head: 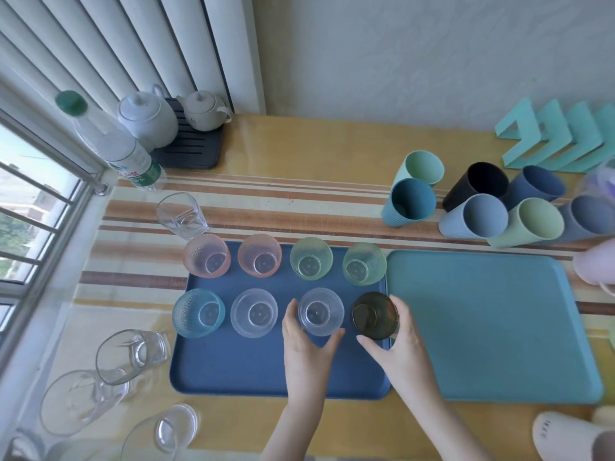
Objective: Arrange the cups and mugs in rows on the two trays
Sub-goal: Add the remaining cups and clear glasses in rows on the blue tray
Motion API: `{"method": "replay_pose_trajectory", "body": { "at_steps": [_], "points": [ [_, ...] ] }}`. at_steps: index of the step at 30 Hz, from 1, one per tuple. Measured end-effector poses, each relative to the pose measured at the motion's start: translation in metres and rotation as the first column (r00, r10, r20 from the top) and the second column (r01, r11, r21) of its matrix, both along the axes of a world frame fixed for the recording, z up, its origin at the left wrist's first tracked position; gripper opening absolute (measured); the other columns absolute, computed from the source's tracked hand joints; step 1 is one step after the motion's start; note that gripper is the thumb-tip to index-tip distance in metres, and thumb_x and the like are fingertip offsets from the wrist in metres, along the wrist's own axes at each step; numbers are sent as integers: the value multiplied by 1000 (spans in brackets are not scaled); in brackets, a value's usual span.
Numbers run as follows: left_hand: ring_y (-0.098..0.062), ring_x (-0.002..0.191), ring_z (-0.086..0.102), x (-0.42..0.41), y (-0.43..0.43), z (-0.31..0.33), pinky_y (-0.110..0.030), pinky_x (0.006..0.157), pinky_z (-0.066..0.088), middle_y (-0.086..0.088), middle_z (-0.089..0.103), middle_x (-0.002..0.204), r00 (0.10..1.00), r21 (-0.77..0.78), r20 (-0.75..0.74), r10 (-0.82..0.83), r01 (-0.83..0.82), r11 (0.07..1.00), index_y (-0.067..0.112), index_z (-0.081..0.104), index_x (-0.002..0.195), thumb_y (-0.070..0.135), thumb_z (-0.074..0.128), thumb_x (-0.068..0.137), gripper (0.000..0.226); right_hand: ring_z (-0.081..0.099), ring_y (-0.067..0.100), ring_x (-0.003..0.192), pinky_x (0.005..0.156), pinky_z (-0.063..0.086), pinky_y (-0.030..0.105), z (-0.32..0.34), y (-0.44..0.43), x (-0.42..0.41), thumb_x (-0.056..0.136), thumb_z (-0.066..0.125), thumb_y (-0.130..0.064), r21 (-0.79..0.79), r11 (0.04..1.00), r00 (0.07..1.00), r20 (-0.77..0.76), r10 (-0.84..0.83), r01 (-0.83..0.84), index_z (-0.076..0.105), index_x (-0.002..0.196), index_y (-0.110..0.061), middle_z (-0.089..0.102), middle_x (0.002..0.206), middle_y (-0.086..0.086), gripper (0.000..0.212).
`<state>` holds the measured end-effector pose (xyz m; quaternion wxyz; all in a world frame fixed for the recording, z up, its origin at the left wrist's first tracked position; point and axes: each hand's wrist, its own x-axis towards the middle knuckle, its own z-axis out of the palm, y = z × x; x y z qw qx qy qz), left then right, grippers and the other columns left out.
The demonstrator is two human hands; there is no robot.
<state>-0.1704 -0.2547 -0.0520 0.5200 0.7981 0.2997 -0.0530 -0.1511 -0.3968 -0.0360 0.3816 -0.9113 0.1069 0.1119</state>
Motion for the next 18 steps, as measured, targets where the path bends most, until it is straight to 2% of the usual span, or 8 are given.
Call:
{"method": "replay_pose_trajectory", "body": {
  "at_steps": [3,8,13,18],
  "points": [
    [-13,122,49,1,-4,-3,-37,99,45,11,42,139,998,-53,6,56,-55,997,31,31,136,36,79,67,84,53,18,117,85,47,30,-2,2,0,68,80,-31,0,1000,1000,-1,-4,4,36,134,-21,51,133,-5,80],
    [-15,119,51,-1,-3,-4,-32,95,45,9,44,136,998,-56,11,60,-59,997,28,34,134,32,78,70,78,54,18,115,86,48,32,-3,4,0,68,79,-33,4,1000,1000,-10,-13,13,36,133,-23,52,131,-6,79],
    [-17,122,49,-4,0,-7,-40,99,45,14,42,131,998,-36,18,59,-58,998,27,33,135,30,78,70,79,53,17,116,86,48,30,-2,4,0,68,80,-34,2,1000,1000,-10,-11,11,36,133,-23,51,132,-6,79],
    [-19,123,49,-4,1,-7,-41,99,46,8,43,137,999,-31,24,48,-47,998,26,34,136,31,77,70,79,52,16,117,88,48,31,-1,6,1,66,81,-36,17,1000,1000,-24,-18,19,36,132,-23,50,133,-6,81]
  ]
}}
